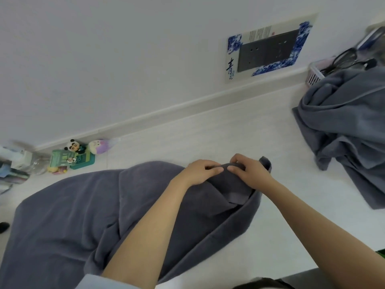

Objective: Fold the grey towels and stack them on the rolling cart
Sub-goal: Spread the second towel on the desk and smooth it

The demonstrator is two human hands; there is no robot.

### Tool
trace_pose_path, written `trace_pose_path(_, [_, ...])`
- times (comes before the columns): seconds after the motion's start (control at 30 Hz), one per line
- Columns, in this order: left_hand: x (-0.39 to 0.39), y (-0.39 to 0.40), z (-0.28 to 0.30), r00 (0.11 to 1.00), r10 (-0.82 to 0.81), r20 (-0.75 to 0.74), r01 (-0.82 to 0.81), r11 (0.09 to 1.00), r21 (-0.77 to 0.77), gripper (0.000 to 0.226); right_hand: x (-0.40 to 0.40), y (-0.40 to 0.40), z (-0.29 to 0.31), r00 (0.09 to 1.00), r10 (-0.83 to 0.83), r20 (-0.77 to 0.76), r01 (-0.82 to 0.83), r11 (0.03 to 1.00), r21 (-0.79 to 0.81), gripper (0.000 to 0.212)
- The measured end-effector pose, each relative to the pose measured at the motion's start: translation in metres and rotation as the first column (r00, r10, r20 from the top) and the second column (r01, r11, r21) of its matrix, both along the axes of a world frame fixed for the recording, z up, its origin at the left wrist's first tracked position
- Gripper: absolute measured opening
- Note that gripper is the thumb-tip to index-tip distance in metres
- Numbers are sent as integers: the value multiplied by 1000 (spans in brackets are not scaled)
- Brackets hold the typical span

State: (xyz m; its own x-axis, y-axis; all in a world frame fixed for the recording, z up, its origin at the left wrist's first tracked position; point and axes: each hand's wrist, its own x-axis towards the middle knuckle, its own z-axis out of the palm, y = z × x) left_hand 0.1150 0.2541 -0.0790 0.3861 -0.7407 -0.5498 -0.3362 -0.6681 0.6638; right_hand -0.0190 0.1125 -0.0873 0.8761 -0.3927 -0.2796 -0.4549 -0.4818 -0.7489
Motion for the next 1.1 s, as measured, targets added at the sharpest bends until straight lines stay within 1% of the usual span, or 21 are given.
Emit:
trace_pose_path(0.07, [3,-11,16,1000,-10,-2,10,1000,-27,26,-5,-10,17,1000,-4,27,6,998,-67,8])
trace_pose_path(0.13, [3,-27,41,999,21,46,-17,996,-83,20,-15,-23,36,993,-62,102,76,987,-141,11])
trace_pose_path(0.2, [2,-40,66,987,73,141,-44,979,-198,12,-26,-30,52,949,-111,294,191,947,-258,16])
trace_pose_path(0.27, [-5,-54,86,976,108,187,-43,945,-324,9,-40,-40,64,872,-65,486,302,852,-428,22])
trace_pose_path(0.3, [-10,-58,91,974,96,207,-19,938,-345,11,-47,-45,64,848,-34,528,326,819,-472,25])
trace_pose_path(0.37, [-18,-65,84,957,29,288,60,954,-295,17,-58,-55,50,872,-55,486,298,848,-439,22])
trace_pose_path(0.43, [-23,-69,57,904,-40,425,123,978,-170,25,-65,-63,20,944,-157,291,251,913,-322,17])
trace_pose_path(0.47, [-25,-71,41,888,-67,456,124,987,-97,34,-69,-67,4,960,-214,181,259,924,-282,16])
trace_pose_path(0.5, [-29,-72,27,892,-71,446,94,995,-29,45,-74,-70,-10,953,-281,117,303,911,-279,16])
trace_pose_path(0.53, [-31,-71,14,908,-46,417,42,999,19,55,-78,-71,-21,930,-354,99,366,879,-304,16])
trace_pose_path(0.57, [-35,-74,4,926,-7,376,-13,999,50,62,-82,-74,-30,901,-412,137,433,830,-352,17])
trace_pose_path(0.6, [-36,-73,-3,944,53,325,-78,995,64,68,-84,-75,-34,885,-420,201,466,789,-401,17])
trace_pose_path(0.63, [-37,-75,-8,958,115,261,-138,988,73,73,-86,-75,-39,885,-380,268,463,772,-435,16])
trace_pose_path(0.7, [-34,-78,-15,959,240,149,-253,965,73,81,-87,-71,-43,922,-205,330,346,818,-460,6])
trace_pose_path(0.73, [-32,-80,-19,953,276,128,-286,955,77,84,-89,-70,-45,938,-143,314,280,848,-449,9])
trace_pose_path(0.8, [-27,-85,-23,932,343,119,-353,932,79,88,-92,-71,-51,970,-71,234,172,879,-446,35])
trace_pose_path(0.87, [-21,-88,-23,875,481,56,-484,872,75,85,-97,-71,-58,997,-31,77,62,897,-438,61])
trace_pose_path(0.93, [-14,-89,-22,811,582,-64,-576,812,88,68,-106,-71,-64,999,-20,-33,7,935,-354,74])
trace_pose_path(1.0, [-9,-90,-19,753,623,-209,-612,781,124,42,-113,-71,-69,1000,-21,-10,17,947,-319,68])
trace_pose_path(1.03, [-8,-91,-15,701,652,-290,-642,753,143,35,-114,-71,-71,999,-28,25,35,946,-323,60])
trace_pose_path(1.1, [-7,-96,-4,561,696,-449,-715,680,162,33,-112,-71,-74,988,-83,133,123,937,-328,35])
